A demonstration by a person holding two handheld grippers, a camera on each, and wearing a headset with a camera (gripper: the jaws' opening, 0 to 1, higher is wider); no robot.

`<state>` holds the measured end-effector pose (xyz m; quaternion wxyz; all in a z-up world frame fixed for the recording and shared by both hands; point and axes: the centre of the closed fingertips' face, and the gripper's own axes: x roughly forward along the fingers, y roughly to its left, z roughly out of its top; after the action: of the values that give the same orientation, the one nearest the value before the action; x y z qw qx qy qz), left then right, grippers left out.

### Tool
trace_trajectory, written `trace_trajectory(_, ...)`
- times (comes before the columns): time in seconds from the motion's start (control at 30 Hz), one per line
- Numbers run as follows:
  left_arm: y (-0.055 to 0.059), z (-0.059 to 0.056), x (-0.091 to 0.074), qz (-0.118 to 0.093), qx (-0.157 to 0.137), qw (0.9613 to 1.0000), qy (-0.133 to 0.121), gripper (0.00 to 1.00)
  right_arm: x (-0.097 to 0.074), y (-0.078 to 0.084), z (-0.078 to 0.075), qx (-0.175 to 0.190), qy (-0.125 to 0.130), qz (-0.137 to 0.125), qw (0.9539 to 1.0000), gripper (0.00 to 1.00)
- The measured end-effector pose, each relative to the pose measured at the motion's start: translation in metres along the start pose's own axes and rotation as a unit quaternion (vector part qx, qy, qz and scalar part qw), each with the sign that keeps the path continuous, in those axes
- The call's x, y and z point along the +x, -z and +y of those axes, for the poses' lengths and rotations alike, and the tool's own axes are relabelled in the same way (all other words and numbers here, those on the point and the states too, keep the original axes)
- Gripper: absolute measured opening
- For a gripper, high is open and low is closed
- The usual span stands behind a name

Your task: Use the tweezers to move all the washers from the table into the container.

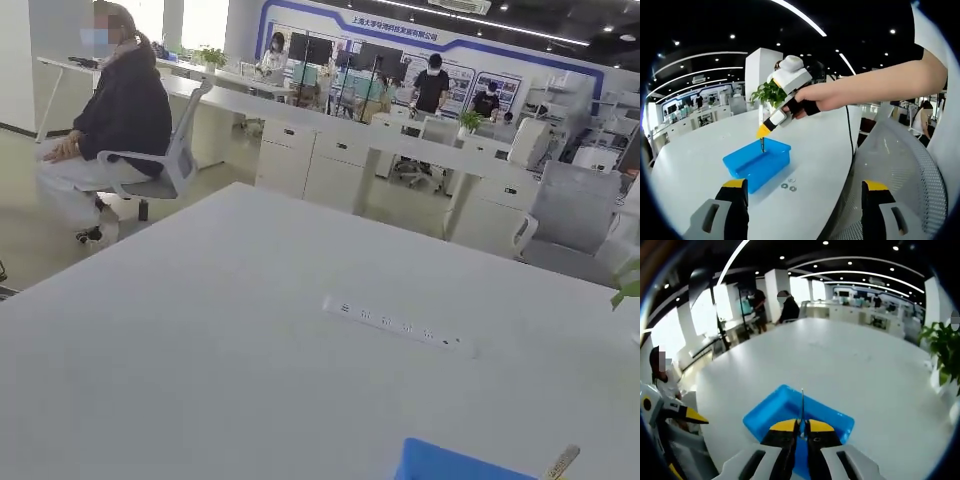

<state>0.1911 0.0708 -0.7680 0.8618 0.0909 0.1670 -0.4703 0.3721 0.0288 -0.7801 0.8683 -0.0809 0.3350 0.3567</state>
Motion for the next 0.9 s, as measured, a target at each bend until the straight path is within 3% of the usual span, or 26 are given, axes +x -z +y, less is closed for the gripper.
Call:
trace_trajectory(0.57, 0.003, 0.002, 0.0, 0.006, -0.006, 1.0, -0.003, 0.96, 0.028, 0.018, -0.003, 0.005, -0.012, 0.044, 0.999, 0.04)
trace_trajectory(0.9, 0.005, 0.002, 0.0, 0.012, -0.005, 0.9999, -0.003, 0.95, 0.031, 0.025, -0.003, -0.001, -0.012, 0.051, 0.9986, 0.04)
